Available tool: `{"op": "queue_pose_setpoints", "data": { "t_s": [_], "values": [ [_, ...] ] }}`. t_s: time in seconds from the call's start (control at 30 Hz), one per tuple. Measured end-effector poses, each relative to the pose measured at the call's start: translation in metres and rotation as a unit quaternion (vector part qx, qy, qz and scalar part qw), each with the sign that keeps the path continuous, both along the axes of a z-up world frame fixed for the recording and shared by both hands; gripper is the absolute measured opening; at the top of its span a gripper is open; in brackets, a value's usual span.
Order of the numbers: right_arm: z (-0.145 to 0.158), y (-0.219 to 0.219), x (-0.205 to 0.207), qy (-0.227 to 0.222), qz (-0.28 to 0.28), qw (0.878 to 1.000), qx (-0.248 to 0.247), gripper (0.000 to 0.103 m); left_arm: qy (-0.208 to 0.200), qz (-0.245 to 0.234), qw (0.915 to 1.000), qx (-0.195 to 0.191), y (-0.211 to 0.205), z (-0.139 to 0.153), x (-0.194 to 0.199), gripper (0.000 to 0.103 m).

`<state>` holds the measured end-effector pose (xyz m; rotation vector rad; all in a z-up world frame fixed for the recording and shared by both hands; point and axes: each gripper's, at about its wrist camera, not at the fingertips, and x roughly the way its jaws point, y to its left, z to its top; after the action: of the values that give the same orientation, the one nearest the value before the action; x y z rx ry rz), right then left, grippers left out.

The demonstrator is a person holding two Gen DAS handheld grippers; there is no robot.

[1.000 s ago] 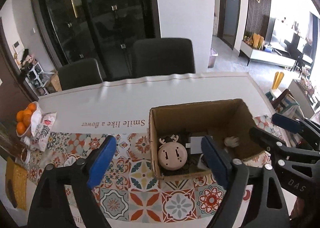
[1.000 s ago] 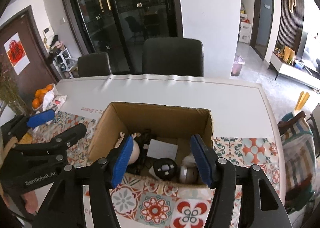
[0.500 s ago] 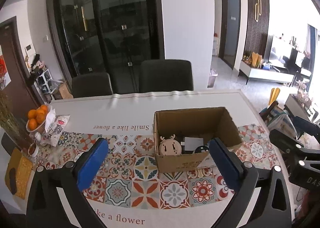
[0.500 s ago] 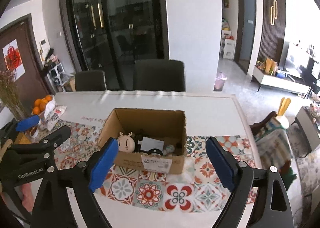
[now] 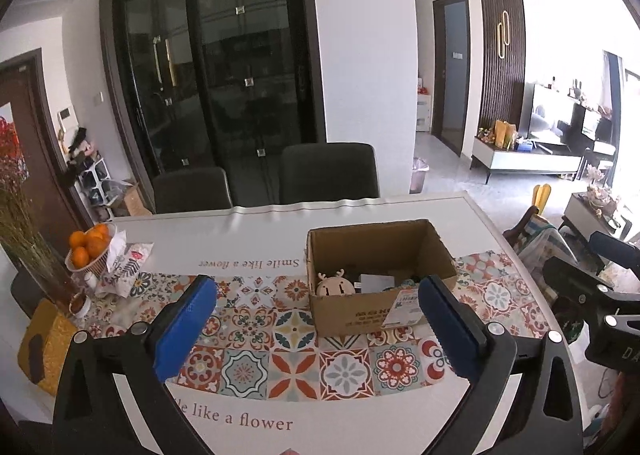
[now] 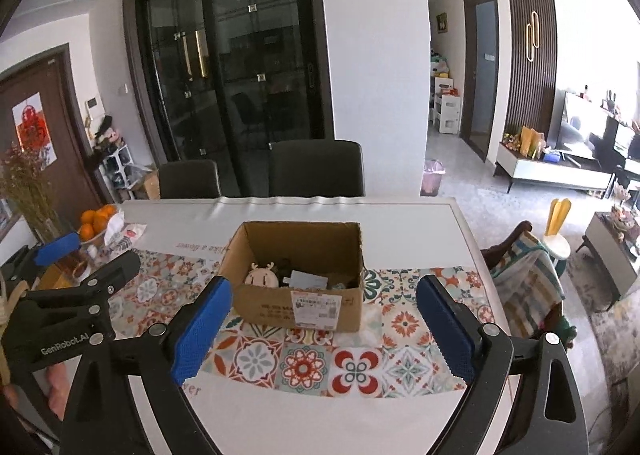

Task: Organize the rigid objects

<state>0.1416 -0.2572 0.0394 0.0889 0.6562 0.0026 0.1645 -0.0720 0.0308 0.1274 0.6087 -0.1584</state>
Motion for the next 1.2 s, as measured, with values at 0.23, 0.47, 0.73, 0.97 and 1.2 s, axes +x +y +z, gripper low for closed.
{"op": "queue_pose_setpoints", "data": {
  "t_s": [0.23,0.47,0.73,0.97,1.2],
  "values": [
    [0.005,-0.001,-0.017,-0.007,-0.009,1.000,-0.007,0.094,-0.011,0.000,0.9999,-0.001,0.000,0.004,-0.018,0.103],
    [0.008,0.002,-0.026,-0.013,-0.005,1.000,-0.001,0.094,-0.016,0.000,0.9999,-0.001,0.002,0.009,-0.027,0.103],
    [0.009,0.003,-0.032,-0.016,-0.001,1.000,-0.001,0.094,-0.015,0.001,0.9999,-0.008,0.005,0.011,-0.030,0.103],
    [0.012,0.002,-0.036,-0.019,-0.007,1.000,-0.003,0.094,-0.013,-0.006,0.9999,-0.008,0.002,0.014,-0.031,0.103],
    [0.014,0.000,-0.039,-0.020,-0.009,1.000,-0.001,0.093,-0.011,-0.012,0.9998,-0.007,-0.001,0.013,-0.031,0.103]
  ]
}}
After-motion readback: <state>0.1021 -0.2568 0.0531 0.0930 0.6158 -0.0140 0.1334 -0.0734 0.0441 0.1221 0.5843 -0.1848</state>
